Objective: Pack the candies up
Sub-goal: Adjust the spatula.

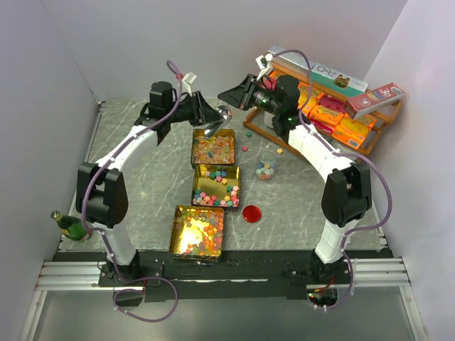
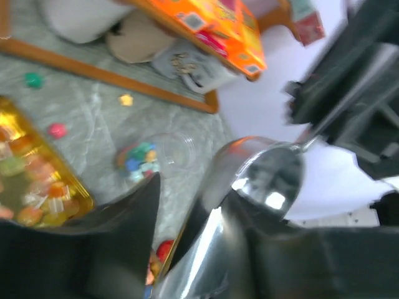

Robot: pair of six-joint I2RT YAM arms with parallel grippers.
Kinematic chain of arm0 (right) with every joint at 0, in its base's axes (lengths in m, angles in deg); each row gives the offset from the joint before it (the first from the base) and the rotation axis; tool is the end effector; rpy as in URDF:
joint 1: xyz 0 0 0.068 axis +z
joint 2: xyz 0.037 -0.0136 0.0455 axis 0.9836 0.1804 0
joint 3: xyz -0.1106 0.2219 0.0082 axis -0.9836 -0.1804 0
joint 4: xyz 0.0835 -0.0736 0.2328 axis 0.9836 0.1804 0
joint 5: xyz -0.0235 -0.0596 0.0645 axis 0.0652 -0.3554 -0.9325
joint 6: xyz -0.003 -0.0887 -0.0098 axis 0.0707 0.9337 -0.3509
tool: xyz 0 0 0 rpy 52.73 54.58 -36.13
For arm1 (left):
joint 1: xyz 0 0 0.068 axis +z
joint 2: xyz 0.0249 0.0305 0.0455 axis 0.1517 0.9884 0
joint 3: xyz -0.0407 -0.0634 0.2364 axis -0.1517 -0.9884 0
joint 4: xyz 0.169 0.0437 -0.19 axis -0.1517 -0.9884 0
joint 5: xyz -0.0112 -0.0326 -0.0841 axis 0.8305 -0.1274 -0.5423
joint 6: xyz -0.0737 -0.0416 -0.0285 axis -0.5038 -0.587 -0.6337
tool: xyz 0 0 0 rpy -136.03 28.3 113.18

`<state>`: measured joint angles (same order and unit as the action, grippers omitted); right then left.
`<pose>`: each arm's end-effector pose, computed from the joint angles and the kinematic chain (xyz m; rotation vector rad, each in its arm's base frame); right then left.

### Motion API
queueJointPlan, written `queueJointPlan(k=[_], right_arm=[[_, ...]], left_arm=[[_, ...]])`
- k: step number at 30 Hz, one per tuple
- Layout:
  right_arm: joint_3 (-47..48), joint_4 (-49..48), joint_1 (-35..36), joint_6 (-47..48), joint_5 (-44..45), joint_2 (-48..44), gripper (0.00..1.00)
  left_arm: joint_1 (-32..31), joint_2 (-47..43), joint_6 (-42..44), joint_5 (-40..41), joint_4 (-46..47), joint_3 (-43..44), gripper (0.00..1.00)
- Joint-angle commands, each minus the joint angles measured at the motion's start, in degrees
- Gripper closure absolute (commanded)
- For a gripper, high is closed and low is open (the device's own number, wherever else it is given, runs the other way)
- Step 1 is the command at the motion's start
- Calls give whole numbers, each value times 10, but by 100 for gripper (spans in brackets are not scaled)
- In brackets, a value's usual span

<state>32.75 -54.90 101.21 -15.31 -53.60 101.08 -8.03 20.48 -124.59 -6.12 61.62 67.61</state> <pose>0.4055 0.2156 0.3686 -0.3804 1.5768 1.3403 0.4108 -0.1847 0.3028 0.2096 1.9806 -1.4410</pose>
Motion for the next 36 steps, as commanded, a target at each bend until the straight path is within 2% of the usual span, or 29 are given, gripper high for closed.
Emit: queueJointPlan(k=[1, 2, 4, 5, 7, 8, 11, 18, 22, 26, 28, 36], right_arm=[[37, -49, 0, -61, -49, 3, 100], [41, -35, -2, -55, -54, 4, 100], [57, 28, -2, -27, -64, 8, 98], [61, 51, -3, -16, -65, 7, 87], [61, 95, -3, 23, -36, -4, 75], [63, 142, -2, 39, -25, -7, 64], [51, 161, -3, 74, -15, -21, 56], [52, 193, -3, 90, -38, -14, 57], [28, 177, -2, 86, -39, -19, 57], [30, 161, -3, 69, -50, -1, 67], [35, 152, -2, 62, -49, 14, 68], [40, 119, 3, 34, -27, 46, 58]], left_arm=[[-13, 11, 32, -32, 31, 22, 76], [-13, 10, 40, -26, 19, 22, 98], [-14, 1, 84, -1, -4, 26, 99], [-14, -2, 104, 12, -43, 33, 99], [-21, -15, 170, 70, -79, 37, 99], [-21, -20, 188, 89, -97, 36, 99], [-26, -35, 240, 138, -116, 34, 99], [-28, -31, 289, 190, -157, 54, 99], [-28, -30, 296, 201, -158, 53, 99], [-30, -30, 297, 181, -153, 45, 99], [-32, -32, 298, 176, -150, 41, 99], [-35, -32, 291, 165, -142, 27, 99]])
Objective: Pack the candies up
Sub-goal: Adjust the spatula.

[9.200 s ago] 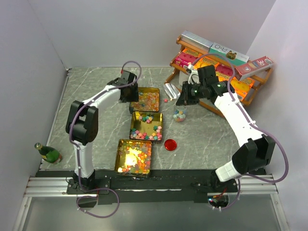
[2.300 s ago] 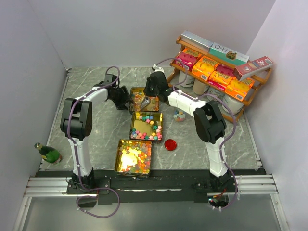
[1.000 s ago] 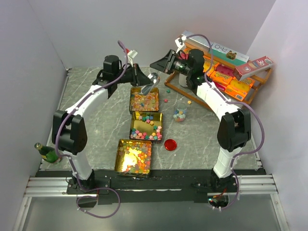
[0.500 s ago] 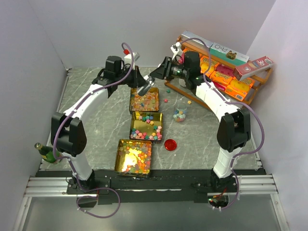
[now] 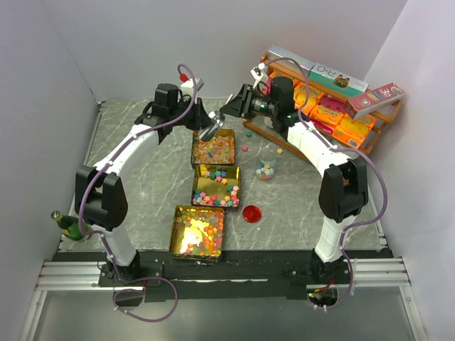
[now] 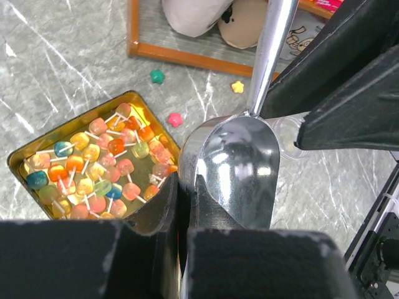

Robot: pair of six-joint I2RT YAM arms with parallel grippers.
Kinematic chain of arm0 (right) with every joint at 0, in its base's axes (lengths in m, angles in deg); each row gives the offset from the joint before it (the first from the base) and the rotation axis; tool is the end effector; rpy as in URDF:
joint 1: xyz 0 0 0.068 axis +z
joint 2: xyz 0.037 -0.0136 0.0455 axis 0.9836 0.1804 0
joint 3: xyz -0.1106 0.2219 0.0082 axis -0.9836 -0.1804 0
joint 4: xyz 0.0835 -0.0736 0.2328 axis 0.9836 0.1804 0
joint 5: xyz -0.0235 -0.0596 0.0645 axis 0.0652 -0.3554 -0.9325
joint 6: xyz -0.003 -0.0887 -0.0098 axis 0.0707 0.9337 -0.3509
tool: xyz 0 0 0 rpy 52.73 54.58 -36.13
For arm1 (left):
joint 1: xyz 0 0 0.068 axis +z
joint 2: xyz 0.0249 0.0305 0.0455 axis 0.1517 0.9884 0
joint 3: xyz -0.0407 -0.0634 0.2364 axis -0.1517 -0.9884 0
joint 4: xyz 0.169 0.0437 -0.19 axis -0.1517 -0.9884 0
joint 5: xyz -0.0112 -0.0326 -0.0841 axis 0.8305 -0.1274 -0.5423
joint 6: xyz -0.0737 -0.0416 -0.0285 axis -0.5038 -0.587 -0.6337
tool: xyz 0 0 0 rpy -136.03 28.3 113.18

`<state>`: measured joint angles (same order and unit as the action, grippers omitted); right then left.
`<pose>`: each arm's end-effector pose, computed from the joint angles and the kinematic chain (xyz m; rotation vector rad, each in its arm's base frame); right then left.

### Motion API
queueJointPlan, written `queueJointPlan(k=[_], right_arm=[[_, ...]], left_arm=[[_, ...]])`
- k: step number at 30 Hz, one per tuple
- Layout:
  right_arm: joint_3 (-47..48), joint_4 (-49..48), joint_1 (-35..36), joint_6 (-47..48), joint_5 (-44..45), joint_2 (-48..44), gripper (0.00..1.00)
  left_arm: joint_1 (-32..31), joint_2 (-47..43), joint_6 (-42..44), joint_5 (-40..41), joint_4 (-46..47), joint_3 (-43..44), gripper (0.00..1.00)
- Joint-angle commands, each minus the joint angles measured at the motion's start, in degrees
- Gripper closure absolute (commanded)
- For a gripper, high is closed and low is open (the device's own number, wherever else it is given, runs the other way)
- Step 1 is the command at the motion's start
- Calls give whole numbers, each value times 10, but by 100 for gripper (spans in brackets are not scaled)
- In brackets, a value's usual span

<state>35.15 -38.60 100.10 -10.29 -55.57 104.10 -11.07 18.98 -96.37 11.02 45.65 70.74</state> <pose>0.4182 0.2131 0.3233 -0.3590 1.8472 1.3102 0.4057 -0.1884 0.2940 0.4467 2.0177 -0.8978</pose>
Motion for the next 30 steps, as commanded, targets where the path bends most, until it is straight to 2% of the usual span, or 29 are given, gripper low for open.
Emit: queueJointPlan(k=[1, 6, 13, 20, 24, 25, 27, 28, 30], right_arm=[[20, -34, 15, -13, 5, 23, 57], [21, -15, 23, 3, 43, 32, 54], [28, 3, 28, 10, 92, 43, 59], [25, -63, 28, -29, 69, 64, 63], [29, -83, 29, -38, 48, 86, 77], [32, -83, 29, -36, 39, 91, 88], [29, -88, 29, -37, 38, 97, 97], [25, -90, 29, -33, 43, 98, 100], [10, -93, 29, -25, 51, 93, 100]], left_arm=[[-4, -17, 5, -4, 21, -6, 99], [-4, -13, -3, -11, 28, -8, 99], [-4, -15, -12, 13, 36, -15, 99], [-5, -11, -20, 3, 39, -21, 99], [-5, -2, -22, 1, 31, -15, 99], [-5, 1, -23, 2, 30, -13, 99], [-4, 5, -22, 3, 25, -9, 99], [-4, 6, -26, 2, 24, -8, 96], [-4, 11, -28, 13, 20, -7, 87]])
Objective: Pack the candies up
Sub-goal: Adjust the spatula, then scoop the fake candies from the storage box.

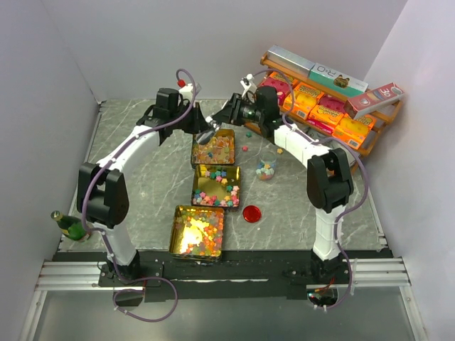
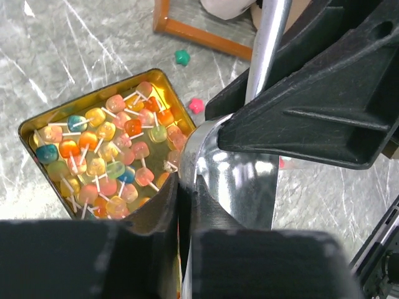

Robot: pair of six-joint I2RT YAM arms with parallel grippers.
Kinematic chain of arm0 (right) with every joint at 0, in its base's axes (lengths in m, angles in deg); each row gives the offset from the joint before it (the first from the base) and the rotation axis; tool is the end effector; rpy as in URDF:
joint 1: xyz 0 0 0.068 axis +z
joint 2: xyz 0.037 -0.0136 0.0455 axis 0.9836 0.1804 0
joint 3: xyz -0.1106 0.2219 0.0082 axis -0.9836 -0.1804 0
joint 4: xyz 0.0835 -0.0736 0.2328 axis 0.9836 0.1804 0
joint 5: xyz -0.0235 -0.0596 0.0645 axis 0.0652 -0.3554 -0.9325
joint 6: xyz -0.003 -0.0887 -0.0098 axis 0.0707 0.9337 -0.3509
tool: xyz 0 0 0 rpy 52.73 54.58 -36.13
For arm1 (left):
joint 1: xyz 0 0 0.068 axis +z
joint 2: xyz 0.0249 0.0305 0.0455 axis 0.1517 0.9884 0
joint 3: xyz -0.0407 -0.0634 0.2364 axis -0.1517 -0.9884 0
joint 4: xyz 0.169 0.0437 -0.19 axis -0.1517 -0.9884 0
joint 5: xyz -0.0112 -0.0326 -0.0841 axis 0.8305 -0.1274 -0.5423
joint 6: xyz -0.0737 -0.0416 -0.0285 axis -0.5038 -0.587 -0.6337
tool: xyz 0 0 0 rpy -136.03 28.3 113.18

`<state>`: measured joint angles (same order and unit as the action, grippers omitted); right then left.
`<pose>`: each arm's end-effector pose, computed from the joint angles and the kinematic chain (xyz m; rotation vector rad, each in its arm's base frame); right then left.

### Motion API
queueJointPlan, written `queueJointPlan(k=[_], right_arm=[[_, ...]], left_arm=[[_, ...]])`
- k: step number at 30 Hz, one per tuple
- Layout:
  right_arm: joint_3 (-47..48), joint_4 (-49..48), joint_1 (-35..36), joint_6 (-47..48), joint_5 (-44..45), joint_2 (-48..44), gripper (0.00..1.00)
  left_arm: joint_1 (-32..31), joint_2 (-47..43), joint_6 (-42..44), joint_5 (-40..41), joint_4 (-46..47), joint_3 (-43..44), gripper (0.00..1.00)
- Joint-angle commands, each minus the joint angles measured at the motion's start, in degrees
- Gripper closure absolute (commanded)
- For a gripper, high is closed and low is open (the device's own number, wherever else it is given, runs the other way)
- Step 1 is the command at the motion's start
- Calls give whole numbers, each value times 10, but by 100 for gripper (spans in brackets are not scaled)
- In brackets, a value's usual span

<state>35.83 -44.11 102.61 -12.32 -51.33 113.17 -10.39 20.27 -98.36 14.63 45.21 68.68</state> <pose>0.4428 0.2409 0.2664 -0.2900 1.9160 1.3024 0.4122 -0.1804 0.2688 0.3475 2.1061 -0.8479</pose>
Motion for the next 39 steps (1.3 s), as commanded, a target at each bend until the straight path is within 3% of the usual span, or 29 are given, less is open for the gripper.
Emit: queueJointPlan(k=[1, 2, 3, 7, 12, 15, 20, 26, 32, 39], right_arm=[[-2, -37, 3, 6, 20, 1, 100], [-13, -39, 4, 11, 27, -5, 100], [-20, -42, 4, 17, 33, -9, 100], [-59, -46, 6, 56, 96, -35, 100], [-98, -31, 23, 112, 235, -64, 100], [-93, 6, 45, 163, 334, -76, 100], [-61, 41, 77, 260, 424, -72, 100], [-4, 62, 122, 360, 583, -36, 100], [60, 74, 162, 465, 756, 33, 100], [102, 45, 186, 583, 864, 113, 100]], left_arm=[[-11, -1, -13, -19, 22, 14, 74], [-10, 0, -16, -14, 21, 13, 68], [-8, 1, -20, -8, 21, 13, 51], [12, 6, -66, 0, 21, 11, 27], [51, -2, -115, 0, 27, -14, 17], [60, -15, -125, 20, 24, -31, 15], [61, -8, -124, 36, 6, -39, 16], [61, 30, -137, 90, -60, -21, 17], [60, 79, -151, 113, -112, -12, 28], [59, 116, -173, 121, -132, -4, 44]])
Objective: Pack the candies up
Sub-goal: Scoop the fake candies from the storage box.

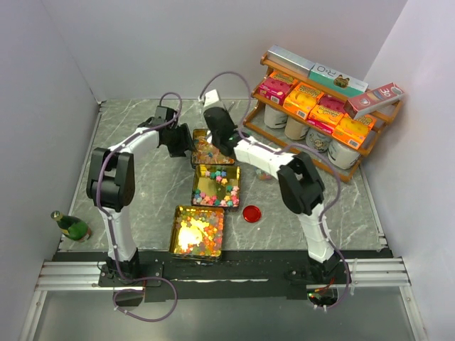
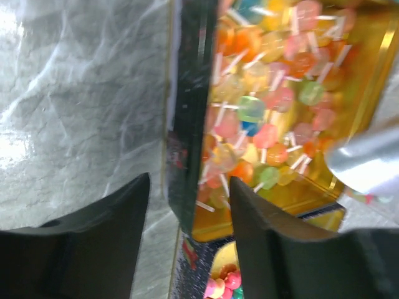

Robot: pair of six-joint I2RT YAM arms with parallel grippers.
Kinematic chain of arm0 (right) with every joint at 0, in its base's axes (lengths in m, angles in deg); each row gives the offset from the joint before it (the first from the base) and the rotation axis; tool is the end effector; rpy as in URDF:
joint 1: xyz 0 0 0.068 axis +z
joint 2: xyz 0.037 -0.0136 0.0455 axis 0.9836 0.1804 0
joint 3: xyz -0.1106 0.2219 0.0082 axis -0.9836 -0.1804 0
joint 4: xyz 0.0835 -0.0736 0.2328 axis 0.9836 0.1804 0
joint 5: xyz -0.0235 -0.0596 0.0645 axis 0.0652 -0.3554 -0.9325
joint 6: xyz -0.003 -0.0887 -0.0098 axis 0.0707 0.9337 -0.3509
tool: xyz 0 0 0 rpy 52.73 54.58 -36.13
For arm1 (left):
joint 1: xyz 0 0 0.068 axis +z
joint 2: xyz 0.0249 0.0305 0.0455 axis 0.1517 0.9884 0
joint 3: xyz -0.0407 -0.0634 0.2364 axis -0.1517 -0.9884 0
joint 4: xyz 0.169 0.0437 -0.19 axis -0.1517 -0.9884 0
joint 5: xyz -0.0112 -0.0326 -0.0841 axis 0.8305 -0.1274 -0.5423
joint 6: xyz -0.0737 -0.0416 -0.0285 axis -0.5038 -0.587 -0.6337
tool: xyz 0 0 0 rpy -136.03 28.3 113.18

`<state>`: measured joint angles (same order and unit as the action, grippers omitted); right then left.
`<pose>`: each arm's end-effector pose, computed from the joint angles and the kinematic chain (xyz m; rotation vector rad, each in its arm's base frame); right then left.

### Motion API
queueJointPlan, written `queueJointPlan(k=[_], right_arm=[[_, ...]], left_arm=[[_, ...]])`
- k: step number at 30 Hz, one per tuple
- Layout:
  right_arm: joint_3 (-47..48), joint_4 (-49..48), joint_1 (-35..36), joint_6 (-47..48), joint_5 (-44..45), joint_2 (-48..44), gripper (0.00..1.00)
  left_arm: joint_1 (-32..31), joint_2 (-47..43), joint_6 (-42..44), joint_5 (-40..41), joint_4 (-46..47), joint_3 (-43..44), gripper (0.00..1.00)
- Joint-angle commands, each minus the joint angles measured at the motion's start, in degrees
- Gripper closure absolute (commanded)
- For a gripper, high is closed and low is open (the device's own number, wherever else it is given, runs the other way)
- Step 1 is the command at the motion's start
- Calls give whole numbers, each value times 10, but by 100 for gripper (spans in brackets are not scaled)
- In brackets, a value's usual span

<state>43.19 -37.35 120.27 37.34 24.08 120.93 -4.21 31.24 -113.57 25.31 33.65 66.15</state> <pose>0.4298 0.3051 0.2326 -0.4208 1.7950 -0.2931 0.4285 -0.1206 0.1452 -0.2987 2.5759 -0.6459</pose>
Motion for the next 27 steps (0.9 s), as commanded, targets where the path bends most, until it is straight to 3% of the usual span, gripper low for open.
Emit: queueJointPlan(k=[1, 12, 27], right_arm=[[29, -24, 11, 94, 116, 48, 100], [17, -129, 16, 199, 202, 95, 100], [109, -32, 18, 133, 208, 167, 100]], left_arm=[[-3, 9, -21, 16, -18, 22, 45], [-4, 37, -24, 36, -43, 33, 62], [-4, 59, -23, 13, -67, 42, 85]])
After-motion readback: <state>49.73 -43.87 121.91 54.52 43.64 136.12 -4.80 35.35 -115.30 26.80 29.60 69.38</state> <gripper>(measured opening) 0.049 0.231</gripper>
